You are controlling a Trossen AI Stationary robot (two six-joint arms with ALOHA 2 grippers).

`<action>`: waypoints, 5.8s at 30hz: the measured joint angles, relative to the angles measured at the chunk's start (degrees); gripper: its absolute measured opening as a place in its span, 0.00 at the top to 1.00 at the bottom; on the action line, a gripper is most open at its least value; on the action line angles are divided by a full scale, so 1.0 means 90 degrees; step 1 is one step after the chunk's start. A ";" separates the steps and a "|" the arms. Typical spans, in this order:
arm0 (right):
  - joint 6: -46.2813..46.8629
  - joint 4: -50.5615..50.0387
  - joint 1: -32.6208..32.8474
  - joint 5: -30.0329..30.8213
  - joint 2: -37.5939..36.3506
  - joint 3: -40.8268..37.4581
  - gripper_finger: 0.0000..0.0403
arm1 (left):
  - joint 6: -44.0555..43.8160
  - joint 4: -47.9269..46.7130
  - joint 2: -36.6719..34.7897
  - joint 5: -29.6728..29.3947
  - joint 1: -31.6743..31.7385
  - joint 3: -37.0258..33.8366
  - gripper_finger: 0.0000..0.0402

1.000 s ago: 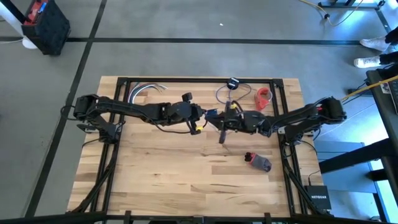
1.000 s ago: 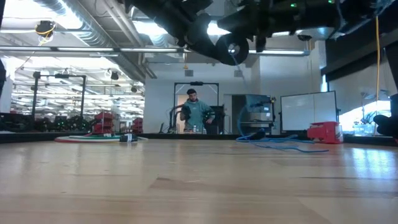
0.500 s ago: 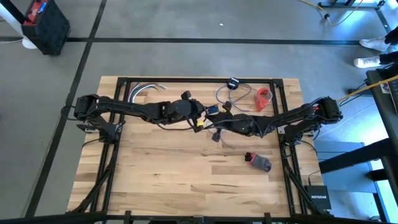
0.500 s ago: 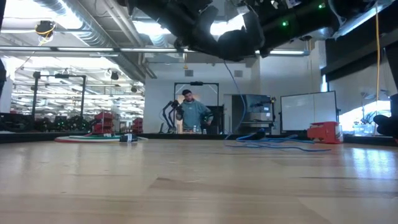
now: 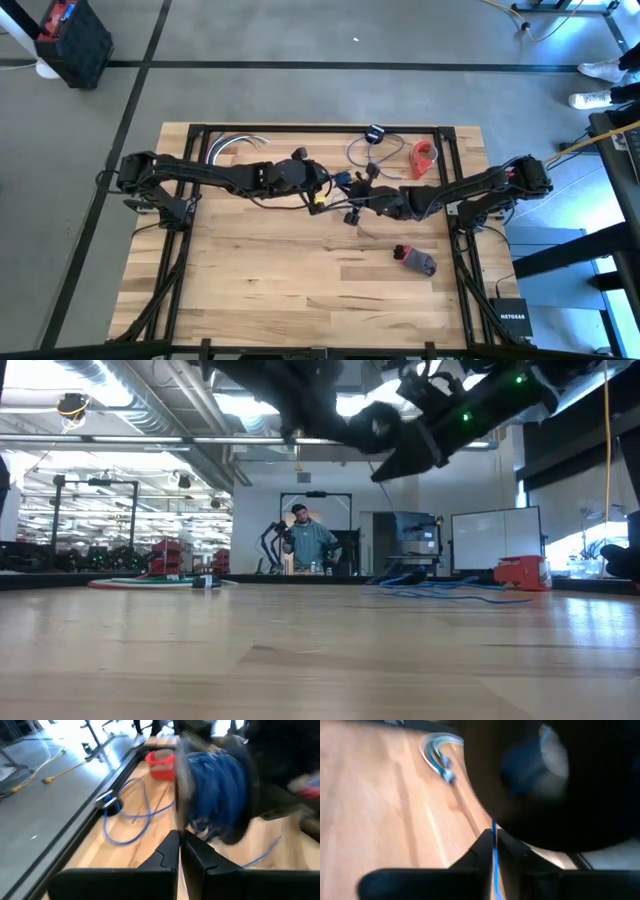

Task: Coil cords
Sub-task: Coil the blue wire onto the spool

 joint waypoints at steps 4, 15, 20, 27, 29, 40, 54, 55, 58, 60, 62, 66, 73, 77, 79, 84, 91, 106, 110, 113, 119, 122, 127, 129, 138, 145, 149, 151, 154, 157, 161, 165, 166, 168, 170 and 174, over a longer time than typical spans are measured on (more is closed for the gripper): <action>-0.0149 -0.0746 0.0020 0.0100 -0.0258 0.0221 0.79 | -0.0050 -0.0016 -0.0073 0.0070 -0.0027 0.0038 1.00; 0.0543 -0.3761 0.0032 -0.0456 -0.1317 0.0515 0.56 | 0.0039 -0.0067 -0.0054 0.0011 -0.0053 0.0023 1.00; 0.0519 -0.2250 0.0032 -0.1059 -0.1567 -0.0567 0.56 | 0.0065 -0.0070 -0.0058 -0.0006 -0.0051 0.0021 1.00; 0.0314 0.1582 0.0029 -0.1383 -0.0811 -0.2377 0.56 | 0.0061 -0.0073 -0.0058 -0.0011 -0.0049 0.0018 1.00; 0.0232 0.1935 0.0029 -0.1199 -0.0592 -0.2461 0.56 | 0.0066 -0.0062 -0.0058 -0.0014 -0.0049 0.0018 1.00; -0.0533 0.2170 -0.0148 -0.0943 0.0108 -0.2043 0.66 | 0.0086 -0.0119 -0.0058 -0.0019 -0.0049 0.0018 1.00; -0.0718 0.0589 -0.0141 0.0687 -0.1228 -0.2017 0.99 | 0.0376 -0.0400 -0.0061 -0.0024 -0.0209 0.0018 1.00; -0.0541 0.0382 -0.0143 0.0710 -0.1489 -0.2017 0.98 | 0.0376 -0.0491 -0.0061 -0.0045 -0.0194 0.0018 1.00; 0.0085 -0.0266 -0.0136 0.0624 -0.2315 -0.2017 0.98 | 0.0376 -0.0655 -0.0034 -0.0375 -0.0129 0.0018 1.00; 0.0472 -0.0501 -0.0136 0.0334 -0.2777 -0.2017 0.99 | 0.0376 -0.0679 -0.0014 -0.0605 -0.0080 0.0018 1.00; 0.0777 -0.0599 -0.0136 0.0140 -0.3127 -0.2017 0.99 | 0.0383 -0.0598 0.0101 -0.0651 -0.0024 0.0020 1.00; 0.1074 -0.0462 -0.0136 -0.0193 -0.3578 -0.2012 0.99 | 0.0640 -0.0479 0.0368 -0.0696 0.0074 0.0018 1.00; 0.1392 0.0222 -0.0138 -0.1083 -0.3504 -0.1853 0.99 | 0.0971 -0.0349 0.0919 -0.1100 0.0255 0.0227 1.00; 0.1500 0.0562 -0.0144 -0.1281 -0.3210 -0.1744 0.99 | 0.1190 -0.0201 0.1204 -0.1131 0.0262 0.0363 1.00; 0.1502 0.0635 -0.0148 -0.1309 -0.3047 -0.1681 0.99 | 0.1198 -0.0135 0.1290 -0.1117 0.0258 0.0414 1.00; 0.1539 0.1287 -0.0148 -0.1411 -0.2520 -0.1653 0.99 | 0.1231 -0.0065 0.1348 -0.1131 0.0245 0.0540 1.00; 0.1643 0.2498 -0.0148 -0.1700 -0.1551 -0.1642 0.99 | 0.1156 -0.0072 0.1371 -0.1110 0.0240 0.0548 1.00; 0.1011 0.2471 -0.0141 -0.1464 0.0006 -0.0817 0.99 | 0.0617 -0.0146 0.1323 -0.0669 0.0134 0.0727 1.00; 0.0967 0.2204 -0.0130 -0.1231 0.0042 -0.0817 0.99 | 0.0210 -0.0327 0.1304 -0.0401 0.0136 0.0914 1.00; 0.0846 0.1823 -0.0129 -0.1098 0.0042 -0.0817 0.99 | 0.0062 -0.0357 0.1304 -0.0385 0.0116 0.0922 1.00; 0.0866 0.0970 -0.0129 -0.0835 0.0036 -0.0793 0.99 | -0.0083 -0.0713 0.1120 -0.0218 0.0066 0.0914 1.00; 0.0993 0.0739 -0.0128 -0.0911 0.0025 -0.0783 0.97 | -0.0083 -0.0936 0.0970 -0.0199 -0.0022 0.0909 1.00; 0.0832 0.0089 -0.0145 -0.0760 -0.0249 -0.0865 0.82 | -0.0061 -0.0947 0.0837 -0.0230 -0.0128 0.0937 1.00; 0.0827 -0.0188 -0.0138 -0.0784 -0.0622 -0.0816 0.74 | -0.0039 -0.1014 0.0842 -0.0191 -0.0129 0.0943 1.00; 0.1026 -0.2440 -0.0136 -0.1236 -0.2174 -0.1107 0.54 | 0.0047 -0.1077 0.0864 -0.0218 -0.0124 0.0931 1.00; 0.0152 0.1542 -0.0296 -0.1270 -0.1852 -0.3064 0.54 | -0.0010 -0.1015 0.0833 -0.0224 -0.0124 0.0929 1.00; 0.0012 0.3612 -0.0657 -0.1352 -0.1079 -0.3527 0.54 | 0.0014 -0.0929 0.0833 -0.0240 -0.0121 0.0929 1.00; -0.0136 0.3795 -0.0869 -0.1548 -0.0686 -0.3477 0.54 | 0.0035 -0.0882 0.0833 -0.0240 -0.0121 0.0929 1.00; -0.0392 0.3819 -0.1104 -0.1914 -0.0146 -0.3178 0.54 | 0.0039 -0.0889 0.0833 -0.0240 -0.0121 0.0926 1.00; -0.0682 0.3826 -0.1226 -0.2030 0.0334 -0.2807 0.54 | 0.0068 -0.0900 0.0833 -0.0239 -0.0121 0.0924 1.00; -0.1037 0.3833 -0.1221 -0.2128 0.0844 -0.2359 0.54 | 0.0075 -0.0917 0.0833 -0.0239 -0.0121 0.0924 1.00; -0.1186 0.3820 -0.1222 -0.2133 0.1080 -0.2159 0.55 | 0.0087 -0.0919 0.0833 -0.0237 -0.0121 0.0924 1.00; -0.1193 0.3837 -0.1223 -0.2131 0.1090 -0.2138 0.56 | 0.0087 -0.0918 0.0833 -0.0237 -0.0121 0.0924 1.00; -0.1267 0.3938 -0.1224 -0.2126 0.1091 -0.2126 0.60 | 0.0087 -0.0917 0.0833 -0.0238 -0.0121 0.0924 1.00; -0.1348 0.4131 -0.1224 -0.2171 0.1093 -0.2125 0.67 | 0.0087 -0.0917 0.0833 -0.0238 -0.0121 0.0924 1.00; -0.1435 0.4129 -0.1229 -0.2090 0.1091 -0.2116 0.82 | 0.0087 -0.0917 0.0833 -0.0237 -0.0122 0.0924 1.00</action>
